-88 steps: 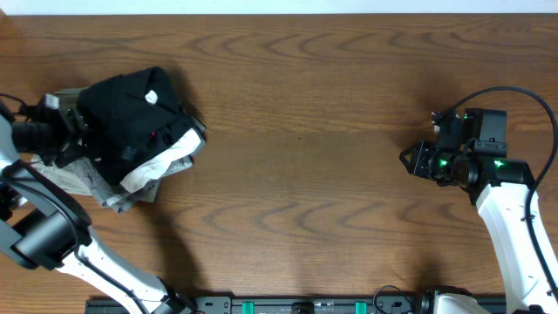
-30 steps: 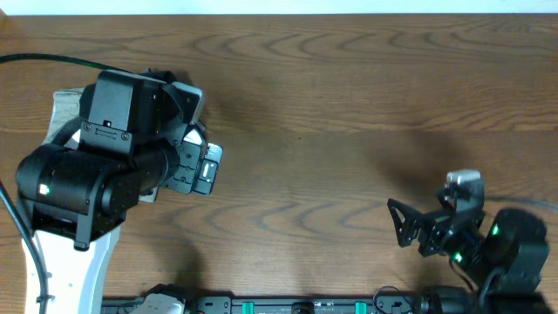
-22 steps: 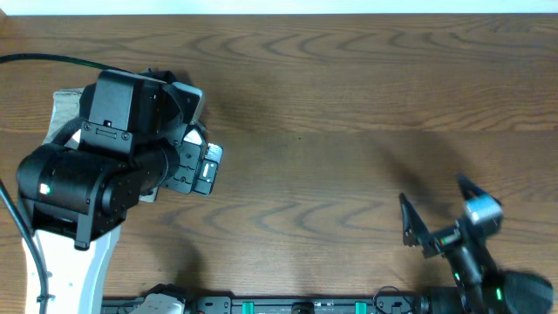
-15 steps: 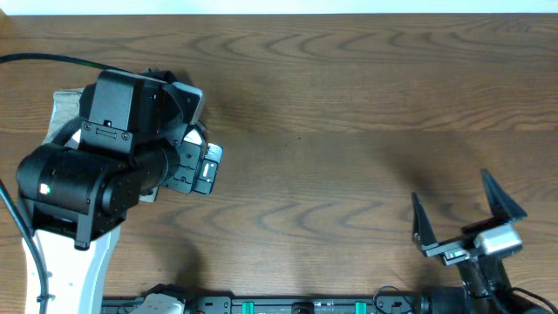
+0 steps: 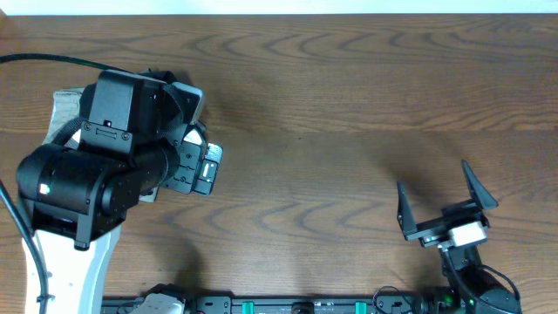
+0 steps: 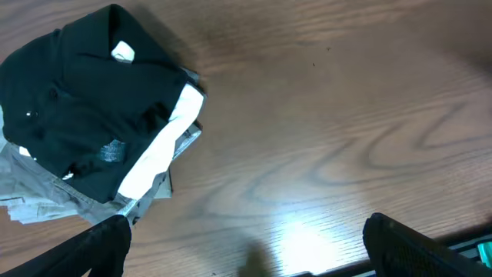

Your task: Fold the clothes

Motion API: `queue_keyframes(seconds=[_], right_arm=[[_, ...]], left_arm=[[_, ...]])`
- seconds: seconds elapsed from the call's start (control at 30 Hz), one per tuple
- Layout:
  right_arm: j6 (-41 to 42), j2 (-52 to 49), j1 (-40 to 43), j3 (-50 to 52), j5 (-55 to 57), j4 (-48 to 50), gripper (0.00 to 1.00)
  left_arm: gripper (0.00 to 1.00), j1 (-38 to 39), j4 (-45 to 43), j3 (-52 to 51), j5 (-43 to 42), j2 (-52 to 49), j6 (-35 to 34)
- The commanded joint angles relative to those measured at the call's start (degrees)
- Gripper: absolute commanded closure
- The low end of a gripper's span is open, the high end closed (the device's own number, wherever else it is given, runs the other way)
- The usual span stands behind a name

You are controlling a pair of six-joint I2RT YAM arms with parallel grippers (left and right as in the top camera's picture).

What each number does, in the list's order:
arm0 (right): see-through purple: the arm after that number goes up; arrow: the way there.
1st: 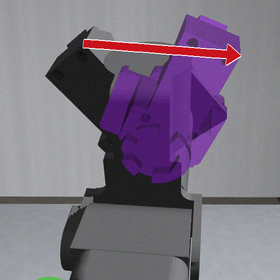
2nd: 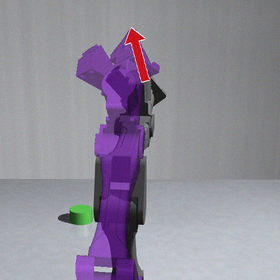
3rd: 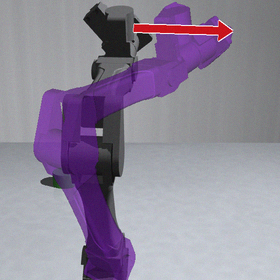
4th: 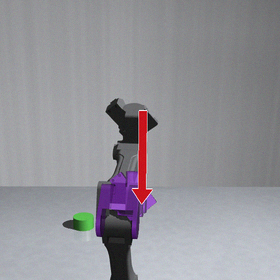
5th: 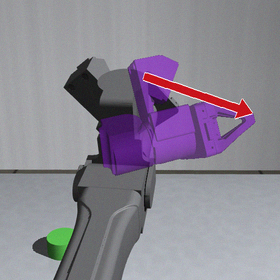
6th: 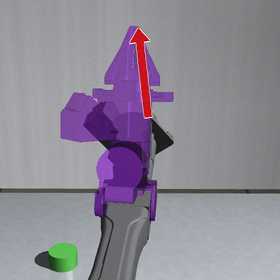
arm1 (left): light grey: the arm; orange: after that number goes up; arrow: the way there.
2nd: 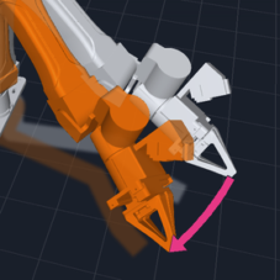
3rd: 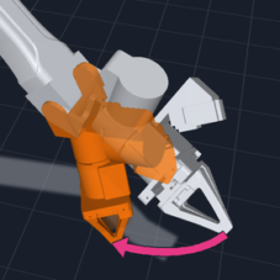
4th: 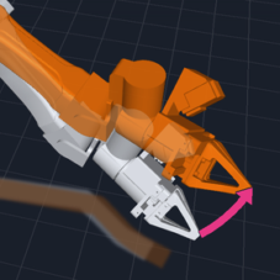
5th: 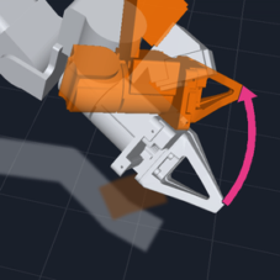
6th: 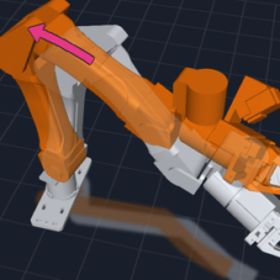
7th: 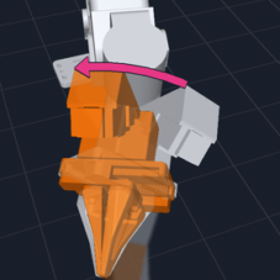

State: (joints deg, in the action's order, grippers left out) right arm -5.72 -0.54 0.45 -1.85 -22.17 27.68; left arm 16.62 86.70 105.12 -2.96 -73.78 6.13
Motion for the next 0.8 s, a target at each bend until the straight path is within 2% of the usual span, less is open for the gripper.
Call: queue_keyframes(seconds=[0.0, 0.13, 0.33, 0.43, 0.77], right_arm=[[-0.79, 0.22, -0.9, 1.55, -0.33, -1.05, 0.01], [-0.79, 0.22, -0.9, 1.55, -0.26, -4.98, 0.01], [1.33, 0.22, -0.9, 1.55, -1.05, -29.38, 0.01], [4.2, -1.01, -0.9, 1.53, -1.42, -30.29, 0.01], [4.17, -2.64, -0.9, 1.53, -1.4, -30.23, 0.01]], left_arm=[[0.02, 0.22, 0.07, -0.17, 0.48, 0.04, -0.46], [0.02, 0.22, 0.04, -0.17, 0.48, 0.04, -0.46], [0.02, 0.22, 0.04, -0.17, 0.48, 0.04, -0.46], [0.02, 0.22, 0.04, -0.17, 0.48, 0.04, -0.46], [0.02, 0.22, 0.04, -0.17, 0.48, 0.04, -0.46]])
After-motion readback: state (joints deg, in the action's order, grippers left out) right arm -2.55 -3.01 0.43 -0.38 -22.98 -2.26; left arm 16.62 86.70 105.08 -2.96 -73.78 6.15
